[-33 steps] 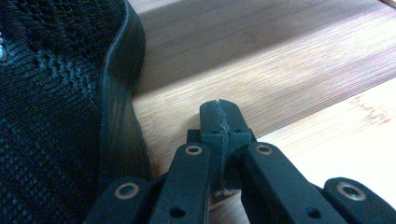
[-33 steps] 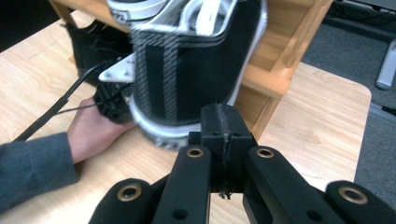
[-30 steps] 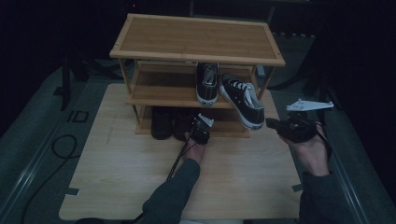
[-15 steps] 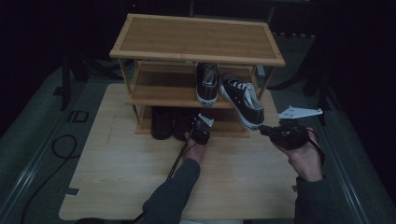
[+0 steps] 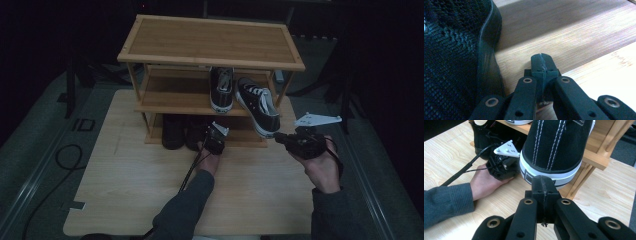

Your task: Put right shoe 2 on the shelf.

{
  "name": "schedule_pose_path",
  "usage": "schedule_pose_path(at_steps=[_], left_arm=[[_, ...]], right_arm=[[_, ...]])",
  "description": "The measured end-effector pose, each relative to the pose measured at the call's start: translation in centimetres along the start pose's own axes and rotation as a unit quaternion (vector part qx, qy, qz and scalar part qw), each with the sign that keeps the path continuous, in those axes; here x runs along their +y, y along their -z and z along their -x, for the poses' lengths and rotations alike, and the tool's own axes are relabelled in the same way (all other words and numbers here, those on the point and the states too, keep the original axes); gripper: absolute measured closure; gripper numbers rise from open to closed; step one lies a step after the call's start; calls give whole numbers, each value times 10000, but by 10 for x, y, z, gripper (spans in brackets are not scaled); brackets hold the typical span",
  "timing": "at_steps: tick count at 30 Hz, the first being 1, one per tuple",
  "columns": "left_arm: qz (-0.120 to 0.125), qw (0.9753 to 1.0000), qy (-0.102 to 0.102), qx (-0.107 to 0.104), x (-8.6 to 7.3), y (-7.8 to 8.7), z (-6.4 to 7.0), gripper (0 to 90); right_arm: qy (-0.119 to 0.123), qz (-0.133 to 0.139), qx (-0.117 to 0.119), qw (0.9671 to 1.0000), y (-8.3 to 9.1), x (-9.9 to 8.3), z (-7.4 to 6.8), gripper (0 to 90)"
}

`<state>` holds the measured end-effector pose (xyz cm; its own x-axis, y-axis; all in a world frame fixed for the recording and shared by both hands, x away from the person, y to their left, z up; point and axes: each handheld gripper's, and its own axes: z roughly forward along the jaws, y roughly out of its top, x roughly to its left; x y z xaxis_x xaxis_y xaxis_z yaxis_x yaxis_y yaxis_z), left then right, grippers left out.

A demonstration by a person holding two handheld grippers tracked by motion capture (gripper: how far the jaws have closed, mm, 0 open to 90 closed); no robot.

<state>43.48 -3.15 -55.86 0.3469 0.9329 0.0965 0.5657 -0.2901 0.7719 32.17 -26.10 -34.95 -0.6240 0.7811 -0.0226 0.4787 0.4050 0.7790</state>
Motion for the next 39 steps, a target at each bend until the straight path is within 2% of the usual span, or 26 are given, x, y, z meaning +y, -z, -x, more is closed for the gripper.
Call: schedule_pose_path(at_steps=[21, 33, 36, 39], left_arm=[[-9, 10000, 12, -8, 0, 0, 0, 900], [2, 10000, 52, 23, 0, 0, 0, 900], [-2, 10000, 62, 8, 0, 0, -1, 900], [-8, 10000, 65, 5, 0, 0, -1, 900]], right_arm=[[-46, 118, 226, 9997, -24, 18, -9, 900], [5, 145, 231, 9996, -40, 30, -18, 900], [80, 146, 139, 9998, -43, 32, -20, 900], [47, 157, 99, 9998, -46, 33, -19, 900]])
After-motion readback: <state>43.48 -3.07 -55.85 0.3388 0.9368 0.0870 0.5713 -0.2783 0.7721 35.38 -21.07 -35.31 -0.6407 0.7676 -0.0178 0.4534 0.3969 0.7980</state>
